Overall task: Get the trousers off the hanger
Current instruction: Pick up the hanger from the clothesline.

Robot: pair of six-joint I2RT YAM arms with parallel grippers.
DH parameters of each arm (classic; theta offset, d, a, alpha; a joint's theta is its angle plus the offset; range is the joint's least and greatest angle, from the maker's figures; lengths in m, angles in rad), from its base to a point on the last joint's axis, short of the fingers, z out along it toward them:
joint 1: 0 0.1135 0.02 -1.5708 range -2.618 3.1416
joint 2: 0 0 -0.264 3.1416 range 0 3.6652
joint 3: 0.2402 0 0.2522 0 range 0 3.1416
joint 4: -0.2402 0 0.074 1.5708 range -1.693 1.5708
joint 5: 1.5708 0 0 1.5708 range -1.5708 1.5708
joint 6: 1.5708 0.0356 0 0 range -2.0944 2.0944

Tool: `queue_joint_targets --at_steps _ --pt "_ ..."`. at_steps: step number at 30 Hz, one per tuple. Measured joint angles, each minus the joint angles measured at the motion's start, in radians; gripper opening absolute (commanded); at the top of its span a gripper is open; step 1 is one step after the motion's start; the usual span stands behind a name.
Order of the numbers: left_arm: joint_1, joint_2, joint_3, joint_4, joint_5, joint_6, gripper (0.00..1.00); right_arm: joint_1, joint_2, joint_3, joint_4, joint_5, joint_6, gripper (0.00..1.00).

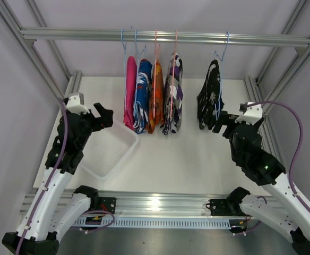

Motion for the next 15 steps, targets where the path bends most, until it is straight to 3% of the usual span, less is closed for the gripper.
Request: queue_joint_targets --at_steps 7,15 --pt "0.000 -0.006 0.000 0.023 0.066 0.001 0.99 -0.003 -0.033 0.000 -0.009 -0.016 0.005 1.00" --pt "0.001 -0.037 0.000 0.043 0.121 0.002 0.99 -0.003 -0.250 -0.017 0.045 -0.053 -0.010 1.00"
